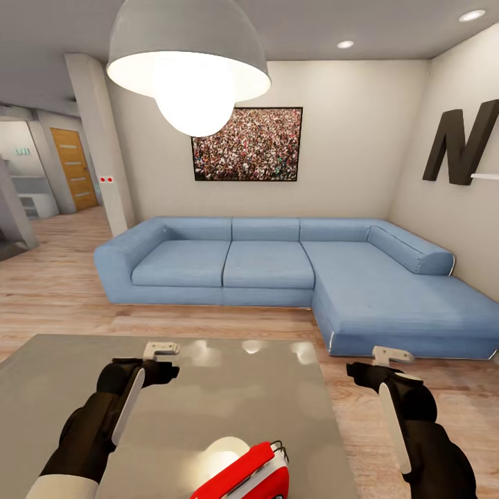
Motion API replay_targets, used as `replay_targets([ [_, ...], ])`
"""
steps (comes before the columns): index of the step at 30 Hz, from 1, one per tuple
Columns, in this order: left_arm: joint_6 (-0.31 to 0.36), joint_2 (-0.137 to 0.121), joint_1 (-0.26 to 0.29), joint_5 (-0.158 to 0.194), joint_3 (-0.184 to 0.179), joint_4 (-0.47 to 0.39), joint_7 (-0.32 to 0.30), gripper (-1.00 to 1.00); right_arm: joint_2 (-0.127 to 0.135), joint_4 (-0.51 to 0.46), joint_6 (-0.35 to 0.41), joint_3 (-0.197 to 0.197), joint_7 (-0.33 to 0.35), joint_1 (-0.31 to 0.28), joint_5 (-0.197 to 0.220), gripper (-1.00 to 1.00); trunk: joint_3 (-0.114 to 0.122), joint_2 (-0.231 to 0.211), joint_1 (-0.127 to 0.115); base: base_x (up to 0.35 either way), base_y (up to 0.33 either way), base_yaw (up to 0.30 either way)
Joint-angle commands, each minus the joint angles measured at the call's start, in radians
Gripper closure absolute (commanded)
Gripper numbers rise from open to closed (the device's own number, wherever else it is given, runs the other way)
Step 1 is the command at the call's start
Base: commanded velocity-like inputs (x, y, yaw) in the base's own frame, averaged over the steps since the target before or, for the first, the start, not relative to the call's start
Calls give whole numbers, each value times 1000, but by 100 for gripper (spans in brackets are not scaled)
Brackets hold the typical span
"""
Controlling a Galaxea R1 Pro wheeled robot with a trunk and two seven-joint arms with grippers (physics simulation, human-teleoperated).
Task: Turn on the radio receiver that's on the table in the living room.
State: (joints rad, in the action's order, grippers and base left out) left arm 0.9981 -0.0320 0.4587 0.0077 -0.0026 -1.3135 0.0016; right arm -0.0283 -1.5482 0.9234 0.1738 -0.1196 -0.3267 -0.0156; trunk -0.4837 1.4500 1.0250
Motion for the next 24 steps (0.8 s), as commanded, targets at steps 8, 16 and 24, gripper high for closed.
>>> replay_targets([
  [8,6,1,0,1,-5,-2,0,-100,0,0,6,-1,0,0,-1,-100,0,0,0,0,0,0],
  [16,11,2,0,1,-17,-1,0,-100,-1,0,6,-2,-1,0,-1,-100,0,0,0,0,0,0],
  [24,15,3,0,3,-123,-6,0,-100,-1,0,6,-2,-2,0,-1,-100,0,0,0,0,0,0],
])
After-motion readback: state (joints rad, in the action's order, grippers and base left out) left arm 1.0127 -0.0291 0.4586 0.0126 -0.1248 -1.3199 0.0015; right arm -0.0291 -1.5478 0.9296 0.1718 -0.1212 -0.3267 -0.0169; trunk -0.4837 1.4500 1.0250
